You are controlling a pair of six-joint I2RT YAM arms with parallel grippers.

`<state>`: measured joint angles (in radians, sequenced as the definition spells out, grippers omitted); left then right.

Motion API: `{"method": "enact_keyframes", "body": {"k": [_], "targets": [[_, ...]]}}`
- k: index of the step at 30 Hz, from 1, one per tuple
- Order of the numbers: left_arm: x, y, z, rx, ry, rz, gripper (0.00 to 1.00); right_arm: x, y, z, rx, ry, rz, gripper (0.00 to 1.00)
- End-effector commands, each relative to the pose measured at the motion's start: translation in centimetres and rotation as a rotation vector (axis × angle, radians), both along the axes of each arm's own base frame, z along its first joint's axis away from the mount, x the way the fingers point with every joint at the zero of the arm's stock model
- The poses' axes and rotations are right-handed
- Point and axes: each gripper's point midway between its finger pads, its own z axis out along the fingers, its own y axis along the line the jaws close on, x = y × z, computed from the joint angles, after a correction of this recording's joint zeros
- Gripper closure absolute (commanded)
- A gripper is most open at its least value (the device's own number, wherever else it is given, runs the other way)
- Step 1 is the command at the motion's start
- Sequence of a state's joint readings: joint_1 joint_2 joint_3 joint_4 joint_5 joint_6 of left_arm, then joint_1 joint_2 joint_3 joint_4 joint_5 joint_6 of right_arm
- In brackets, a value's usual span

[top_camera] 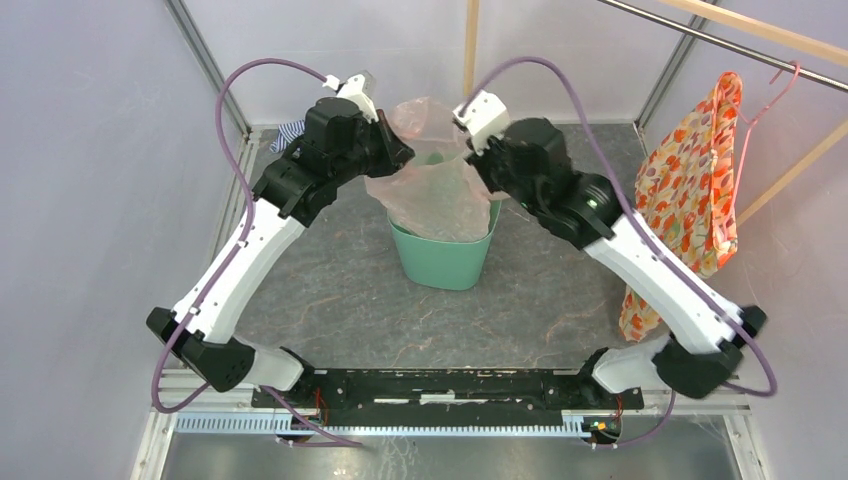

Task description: Put the trash bags into the trash bin

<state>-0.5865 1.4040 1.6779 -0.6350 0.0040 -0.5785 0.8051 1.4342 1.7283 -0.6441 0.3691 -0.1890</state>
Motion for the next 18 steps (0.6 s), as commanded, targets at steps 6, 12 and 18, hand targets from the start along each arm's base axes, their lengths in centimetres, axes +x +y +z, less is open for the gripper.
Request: {"method": "enact_keyframes", "body": {"k": [6, 12, 18], "targets": [[0.6, 5.8, 0.5, 0.102, -0.043, 0.114, 0.98, -9.9, -2.1, 1.3, 0.214, 0.001, 0.284, 1.00], [0.0, 6.5, -0.5, 0.107, -0.020, 0.079, 0.98, -15.2, -2.9, -3.7, 0.236, 0.136, 0.429, 1.00], [-0.5, 7.2, -2.3, 0.123, 0.024, 0.050, 0.98, -15.9, -7.0, -9.9, 0.139, 0.269, 0.253, 1.00]]}}
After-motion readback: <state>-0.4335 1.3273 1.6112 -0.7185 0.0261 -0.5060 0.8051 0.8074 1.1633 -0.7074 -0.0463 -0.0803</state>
